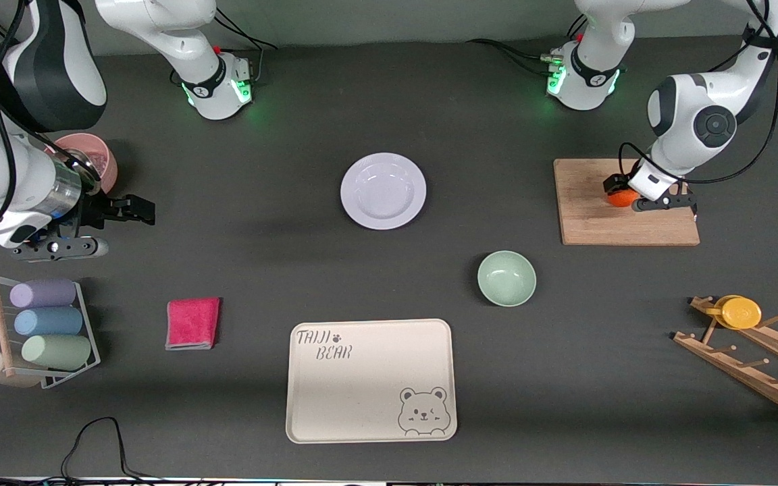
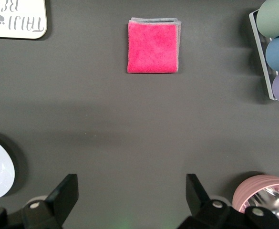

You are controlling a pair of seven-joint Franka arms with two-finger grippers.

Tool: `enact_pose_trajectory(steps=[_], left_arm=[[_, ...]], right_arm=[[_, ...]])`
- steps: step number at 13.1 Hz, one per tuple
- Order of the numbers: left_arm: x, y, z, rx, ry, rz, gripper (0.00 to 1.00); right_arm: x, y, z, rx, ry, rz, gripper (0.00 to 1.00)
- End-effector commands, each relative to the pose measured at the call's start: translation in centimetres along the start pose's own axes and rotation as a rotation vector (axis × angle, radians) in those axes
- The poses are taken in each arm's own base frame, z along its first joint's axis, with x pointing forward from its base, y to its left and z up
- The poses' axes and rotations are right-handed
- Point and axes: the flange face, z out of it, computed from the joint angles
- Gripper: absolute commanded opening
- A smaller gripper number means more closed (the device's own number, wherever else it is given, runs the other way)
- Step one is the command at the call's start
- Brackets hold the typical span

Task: Place orange and plate with both arms
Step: 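Lower the left gripper and grasp the orange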

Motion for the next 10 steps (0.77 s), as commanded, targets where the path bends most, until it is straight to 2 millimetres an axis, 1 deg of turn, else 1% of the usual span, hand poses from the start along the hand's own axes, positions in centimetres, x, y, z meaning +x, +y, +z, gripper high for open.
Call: enact_pose_trajectory(steps=[1, 5, 7, 8, 9, 10], left_arm=[[-0.6, -0.7, 0.4, -0.018, -0.005, -0.044, 0.00], [-0.5, -0.7, 0.2, -0.017, -0.013, -0.041, 0.00], [-0.2, -0.6, -0.8, -0.015, -0.020, -0.038, 0.00], [0.2, -0.6, -2.0, -0.012, -0.026, -0.038, 0.00], [0.9, -0.7, -3.7, -0.009, -0.038, -0.037, 0.00], [1.7, -0.9, -6.0, -0.007, -0.040, -0.030, 0.00]], right_arm=[[-0.1, 0.1, 0.2, -0.017, -0.004, 0.020, 1.00], [1.1, -0.2, 2.0, -0.018, -0.013, 0.050, 1.00], [1.1, -0.3, 2.0, -0.019, -0.012, 0.056, 1.00], [1.1, -0.3, 2.0, -0.019, -0.012, 0.056, 1.00], [1.1, -0.3, 2.0, -0.020, -0.014, 0.056, 1.00], [1.2, -0.1, 2.0, -0.019, -0.013, 0.057, 1.00]])
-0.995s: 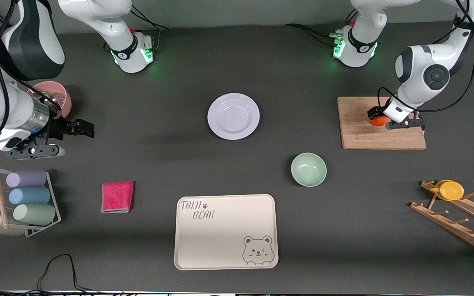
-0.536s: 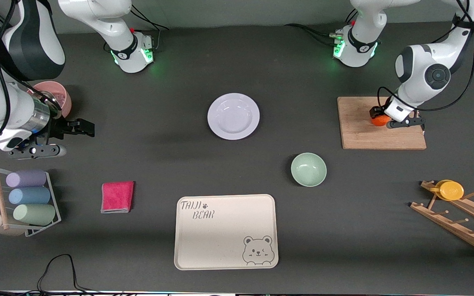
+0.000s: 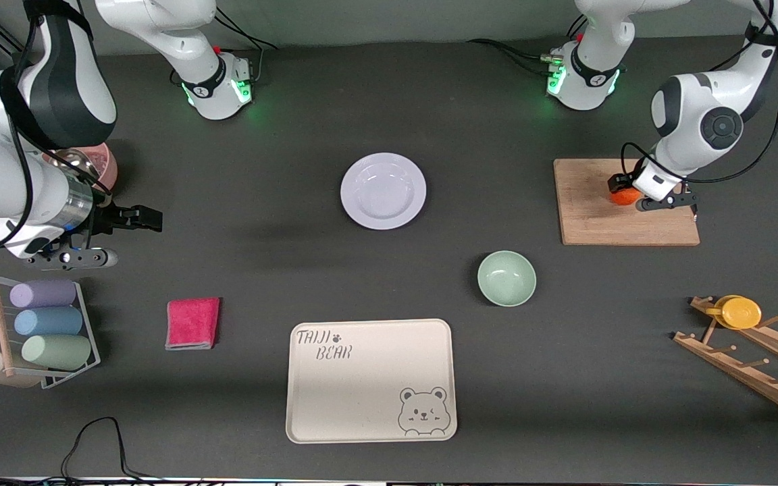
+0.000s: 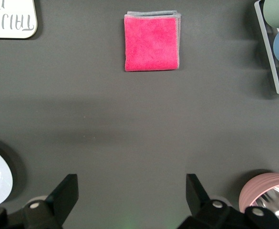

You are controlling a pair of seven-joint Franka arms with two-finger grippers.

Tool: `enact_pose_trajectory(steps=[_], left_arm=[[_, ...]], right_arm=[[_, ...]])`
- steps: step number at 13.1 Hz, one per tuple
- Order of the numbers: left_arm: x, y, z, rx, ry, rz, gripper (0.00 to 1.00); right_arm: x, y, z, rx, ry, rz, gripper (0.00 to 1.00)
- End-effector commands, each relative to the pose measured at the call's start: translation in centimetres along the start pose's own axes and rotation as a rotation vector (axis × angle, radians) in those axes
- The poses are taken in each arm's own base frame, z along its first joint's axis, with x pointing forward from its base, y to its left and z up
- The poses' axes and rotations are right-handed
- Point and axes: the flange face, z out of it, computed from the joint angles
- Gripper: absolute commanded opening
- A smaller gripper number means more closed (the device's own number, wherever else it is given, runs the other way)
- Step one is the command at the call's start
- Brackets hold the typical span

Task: Place orange and plate with both arms
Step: 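Lift the orange with the left gripper and carry it over the plate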

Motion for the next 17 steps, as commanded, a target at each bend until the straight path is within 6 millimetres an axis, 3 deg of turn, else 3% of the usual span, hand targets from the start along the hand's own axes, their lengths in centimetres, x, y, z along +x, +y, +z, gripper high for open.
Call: enact_pose_trajectory(steps=[1, 4, 7, 9, 12, 14, 15, 17], left_arm=[[1.7, -0.3, -7.7, 0.001, 0.018, -0.001, 0.00], [4.0, 0.6, -18.1, 0.022, -0.034, 0.019, 0.00], [5.1, 1.6, -28.7, 0.039, -0.074, 0.032, 0.00], [6.0, 1.7, -33.3, 0.039, -0.086, 0.044, 0.00], [6.7, 2.6, -37.7, 0.024, -0.092, 0.076, 0.00], [6.8, 3.1, -38.7, -0.001, -0.102, 0.080, 0.00], [6.7, 4.0, -39.0, -0.008, -0.098, 0.087, 0.00], [6.1, 7.9, -39.2, -0.009, -0.098, 0.091, 0.00]], right_arm=[[0.2, -0.2, -0.2, -0.019, 0.017, 0.022, 1.00], [0.7, -0.2, 0.1, -0.017, 0.027, 0.023, 1.00], [0.7, -0.1, 0.2, -0.019, 0.025, 0.024, 1.00], [0.7, -0.2, 0.1, -0.019, 0.027, 0.023, 1.00], [0.7, -0.1, 0.2, -0.019, 0.025, 0.024, 1.00], [0.7, -0.1, 0.2, -0.019, 0.025, 0.024, 1.00], [0.7, -0.1, 0.2, -0.019, 0.025, 0.024, 1.00], [0.7, -0.1, 0.2, -0.019, 0.025, 0.024, 1.00]])
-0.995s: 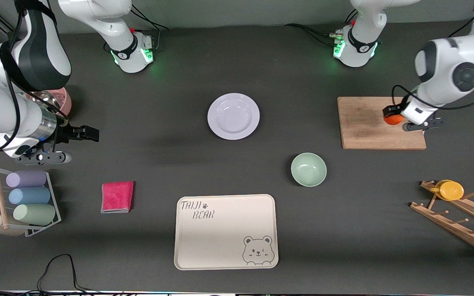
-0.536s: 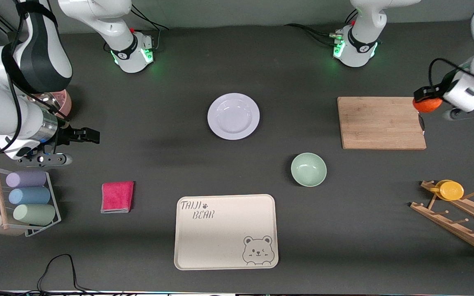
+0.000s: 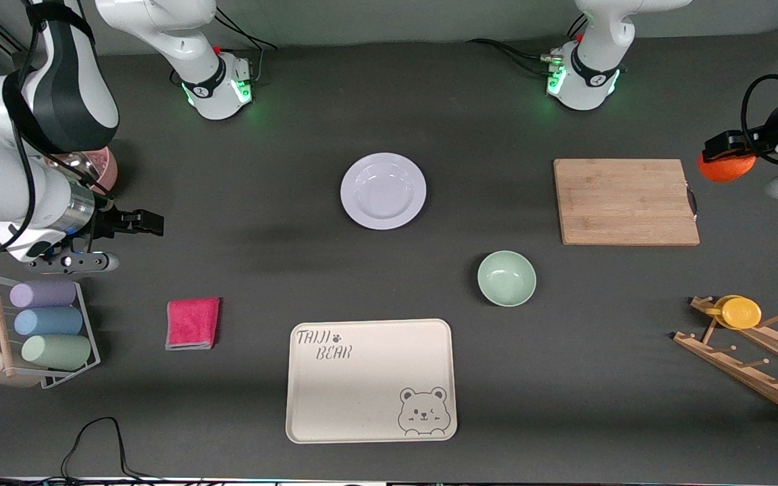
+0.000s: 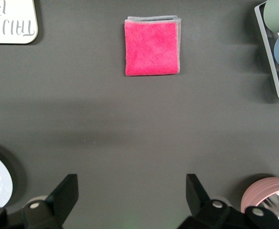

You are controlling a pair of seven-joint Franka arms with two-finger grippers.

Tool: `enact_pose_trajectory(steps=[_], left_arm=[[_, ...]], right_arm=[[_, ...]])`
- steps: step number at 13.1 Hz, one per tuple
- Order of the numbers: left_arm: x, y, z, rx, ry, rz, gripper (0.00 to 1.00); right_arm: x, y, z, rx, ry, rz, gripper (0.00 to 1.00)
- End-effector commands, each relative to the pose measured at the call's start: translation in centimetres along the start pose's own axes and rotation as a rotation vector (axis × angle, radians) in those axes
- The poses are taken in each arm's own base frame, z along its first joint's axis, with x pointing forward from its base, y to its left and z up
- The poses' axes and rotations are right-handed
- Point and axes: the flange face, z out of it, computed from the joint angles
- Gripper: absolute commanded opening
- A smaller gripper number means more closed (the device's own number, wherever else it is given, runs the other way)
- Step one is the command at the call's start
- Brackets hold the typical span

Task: Place orange and plate with both arms
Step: 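Lift the orange with the left gripper and carry it over the plate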

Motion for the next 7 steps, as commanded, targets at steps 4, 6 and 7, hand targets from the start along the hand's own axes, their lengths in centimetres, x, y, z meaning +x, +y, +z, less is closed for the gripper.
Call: enact_pose_trajectory(steps=[4, 6, 7], left_arm=[[-0.1, 15.1, 0.6, -0.082, -0.007, -0.150, 0.00], [-0.7, 22.6, 1.9, -0.092, 0.023, -0.198, 0.00], [-0.7, 26.3, 3.2, -0.102, 0.022, -0.250, 0.00]], right_arm=[[0.0, 0.0, -0.4, -0.021, 0.014, 0.011, 1.00], [-0.1, 0.0, -0.5, -0.022, 0.011, 0.011, 1.00], [-0.1, 0.0, -0.5, -0.020, 0.012, 0.011, 1.00]])
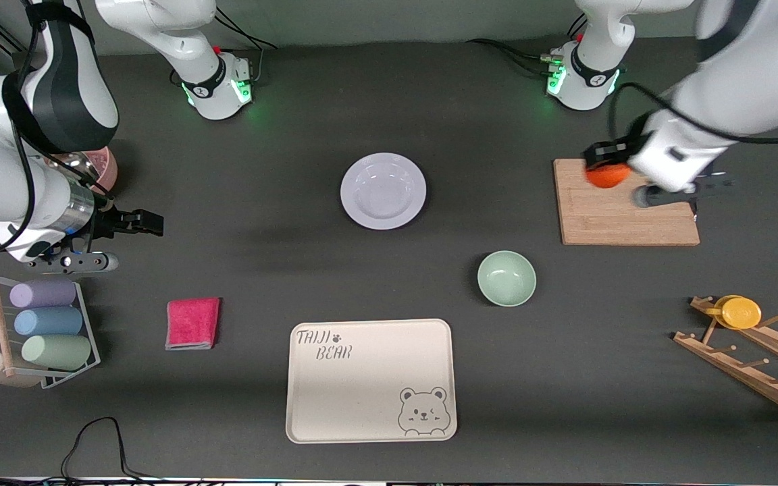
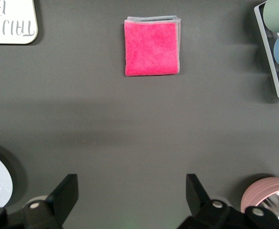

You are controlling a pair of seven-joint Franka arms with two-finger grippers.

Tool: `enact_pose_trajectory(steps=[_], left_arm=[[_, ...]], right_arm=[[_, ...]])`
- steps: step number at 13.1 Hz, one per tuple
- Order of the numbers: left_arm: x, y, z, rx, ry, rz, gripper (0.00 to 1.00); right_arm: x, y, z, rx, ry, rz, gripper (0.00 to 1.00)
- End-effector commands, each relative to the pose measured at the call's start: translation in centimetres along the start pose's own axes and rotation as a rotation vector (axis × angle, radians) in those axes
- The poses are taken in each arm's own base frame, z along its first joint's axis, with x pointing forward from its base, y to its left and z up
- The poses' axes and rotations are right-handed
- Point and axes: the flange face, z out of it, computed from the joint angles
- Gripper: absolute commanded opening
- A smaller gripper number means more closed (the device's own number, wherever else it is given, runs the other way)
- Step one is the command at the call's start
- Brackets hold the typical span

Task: Place orange and plate with both arms
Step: 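Lift the orange with the left gripper and carry it over the plate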

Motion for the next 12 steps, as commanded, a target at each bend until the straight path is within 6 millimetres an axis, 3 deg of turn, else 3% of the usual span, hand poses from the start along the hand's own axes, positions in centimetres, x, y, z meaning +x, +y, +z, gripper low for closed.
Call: enact_pose_trajectory(steps=[1, 4, 5, 6, 8, 12], left_arm=[[-1.8, 9.4, 2.9, -0.034, -0.005, -0.120, 0.00], [-4.9, 19.4, 7.1, -0.056, -0.030, -0.179, 0.00], [-5.3, 21.6, 8.6, -0.061, -0.039, -0.192, 0.00], [-5.6, 23.3, 10.5, -0.065, -0.049, -0.188, 0.00], [-8.2, 27.0, 13.8, -0.072, -0.042, -0.130, 0.00], [-11.7, 31.3, 21.8, -0.029, 0.004, -0.064, 0.00]], right_arm=[[-0.2, 0.0, -0.6, -0.022, 0.012, 0.010, 1.00], [-0.2, 0.0, -0.7, -0.021, 0.013, 0.011, 1.00], [-0.2, 0.0, -0.7, -0.020, 0.014, 0.011, 1.00], [-0.2, 0.1, -0.8, -0.020, 0.017, 0.014, 1.00], [-0.1, 0.2, -0.7, -0.018, 0.022, 0.015, 1.00], [-0.1, 0.4, -0.7, -0.013, 0.021, 0.021, 1.00]])
